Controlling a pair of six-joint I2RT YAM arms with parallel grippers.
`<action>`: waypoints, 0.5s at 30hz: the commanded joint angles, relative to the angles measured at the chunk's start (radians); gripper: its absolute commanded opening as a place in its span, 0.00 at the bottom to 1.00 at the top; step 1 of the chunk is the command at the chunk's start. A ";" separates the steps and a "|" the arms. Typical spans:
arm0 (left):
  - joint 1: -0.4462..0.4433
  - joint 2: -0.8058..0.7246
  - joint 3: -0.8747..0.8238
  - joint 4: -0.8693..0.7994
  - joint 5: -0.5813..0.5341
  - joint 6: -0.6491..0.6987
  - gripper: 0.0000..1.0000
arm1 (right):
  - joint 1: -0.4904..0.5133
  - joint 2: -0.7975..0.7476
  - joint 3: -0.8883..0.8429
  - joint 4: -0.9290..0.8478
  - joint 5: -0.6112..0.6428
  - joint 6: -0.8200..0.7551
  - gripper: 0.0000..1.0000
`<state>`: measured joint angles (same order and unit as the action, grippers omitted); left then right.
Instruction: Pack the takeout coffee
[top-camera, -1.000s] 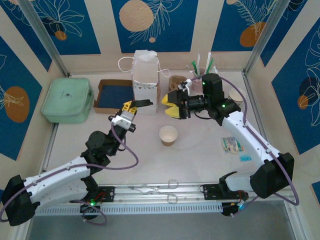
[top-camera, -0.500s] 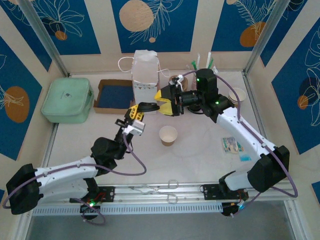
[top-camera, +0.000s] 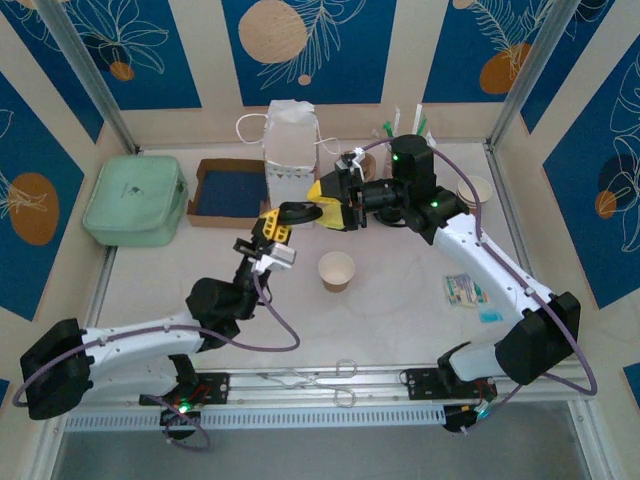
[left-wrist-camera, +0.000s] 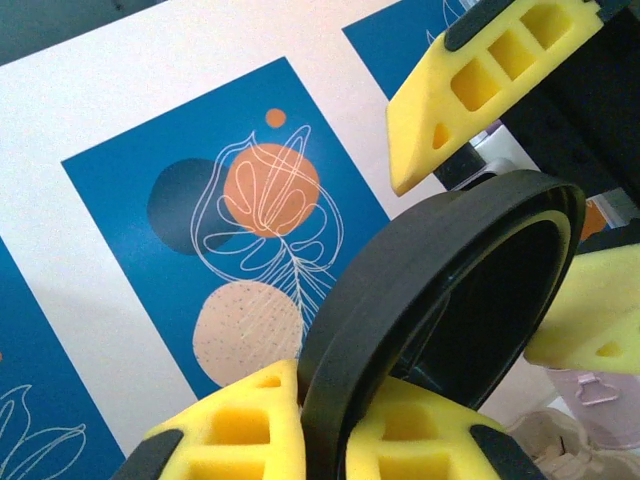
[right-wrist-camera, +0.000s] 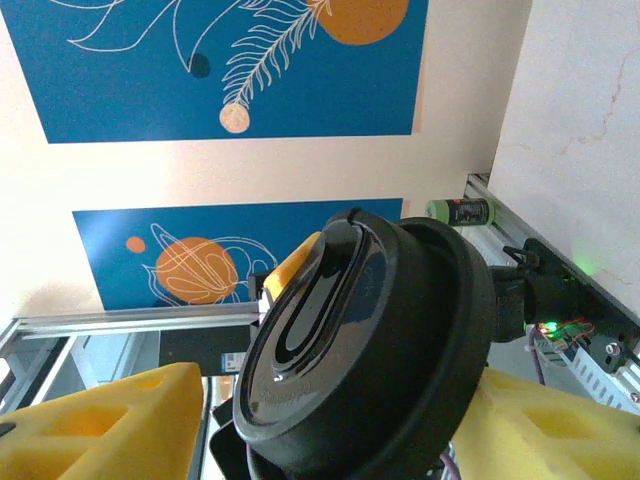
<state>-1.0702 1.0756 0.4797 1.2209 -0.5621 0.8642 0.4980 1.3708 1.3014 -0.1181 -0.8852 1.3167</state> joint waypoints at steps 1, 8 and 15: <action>-0.023 0.026 0.027 0.041 -0.007 0.050 0.00 | 0.013 -0.011 0.042 0.002 -0.040 -0.015 0.60; -0.034 0.072 0.036 0.057 -0.008 0.096 0.00 | 0.010 -0.019 0.031 -0.006 -0.041 -0.038 0.40; -0.043 0.097 0.033 0.072 -0.021 0.108 0.08 | -0.007 -0.035 -0.014 0.064 -0.036 -0.007 0.30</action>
<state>-1.0870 1.1503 0.4969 1.3220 -0.5888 0.9623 0.4797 1.3701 1.3018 -0.1188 -0.8898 1.3220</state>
